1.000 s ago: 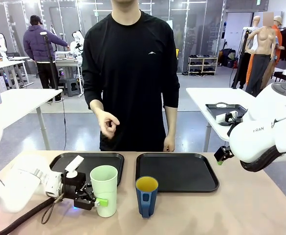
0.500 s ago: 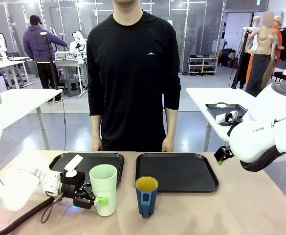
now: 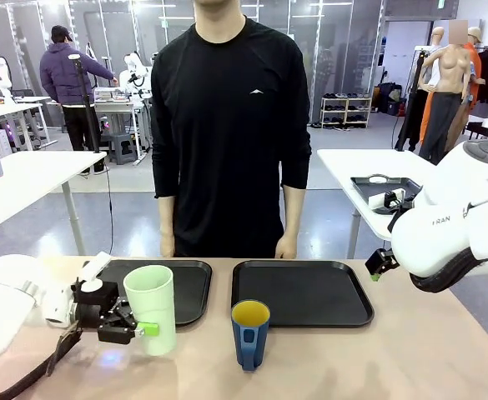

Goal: Sort and store the cups by type.
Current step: Pick up the Reusable plastic cup, then place the picked Reusable plastic cup into the Flat Tray indicated by the person.

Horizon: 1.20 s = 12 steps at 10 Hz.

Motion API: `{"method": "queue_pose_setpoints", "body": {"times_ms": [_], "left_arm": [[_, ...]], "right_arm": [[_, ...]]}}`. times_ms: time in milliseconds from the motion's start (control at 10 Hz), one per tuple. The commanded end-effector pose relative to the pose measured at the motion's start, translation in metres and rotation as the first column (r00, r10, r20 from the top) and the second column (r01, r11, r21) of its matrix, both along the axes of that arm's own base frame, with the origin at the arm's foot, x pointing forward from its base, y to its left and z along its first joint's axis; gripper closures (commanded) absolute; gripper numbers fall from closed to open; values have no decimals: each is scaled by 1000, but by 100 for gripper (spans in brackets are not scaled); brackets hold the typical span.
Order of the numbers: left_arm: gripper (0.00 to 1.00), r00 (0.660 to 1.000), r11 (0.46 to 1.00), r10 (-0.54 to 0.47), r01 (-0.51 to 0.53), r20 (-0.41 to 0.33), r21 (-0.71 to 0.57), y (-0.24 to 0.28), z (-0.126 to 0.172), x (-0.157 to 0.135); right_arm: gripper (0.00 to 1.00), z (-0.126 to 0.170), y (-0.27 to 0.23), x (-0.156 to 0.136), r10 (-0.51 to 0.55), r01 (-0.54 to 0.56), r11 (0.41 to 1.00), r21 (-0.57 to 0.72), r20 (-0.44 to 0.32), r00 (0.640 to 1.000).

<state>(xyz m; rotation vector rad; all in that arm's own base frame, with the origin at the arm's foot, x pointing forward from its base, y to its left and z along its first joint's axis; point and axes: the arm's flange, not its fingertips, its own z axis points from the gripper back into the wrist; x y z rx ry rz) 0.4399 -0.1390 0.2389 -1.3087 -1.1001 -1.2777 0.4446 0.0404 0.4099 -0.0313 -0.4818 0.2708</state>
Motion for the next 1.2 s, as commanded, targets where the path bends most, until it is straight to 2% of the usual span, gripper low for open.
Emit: {"method": "queue_pose_setpoints", "body": {"times_ms": [0, 100, 200, 1100], "left_arm": [[72, 999, 1000, 2, -2, 33, 1, 4, 3, -9], [72, 999, 1000, -11, 10, 51, 15, 7, 3, -10], [72, 1000, 1000, 4, -4, 0, 2, 3, 1, -2], [72, 1000, 1000, 4, -4, 0, 2, 3, 1, -2]], "right_arm": [[0, -1, 0, -1, 0, 0, 1000, 2, -2, 1000], [0, -1, 0, -1, 0, 0, 1000, 2, -2, 1000], [0, -1, 0, -1, 0, 0, 1000, 2, -2, 1000], [0, -1, 0, -1, 0, 0, 1000, 2, -2, 1000]]}}
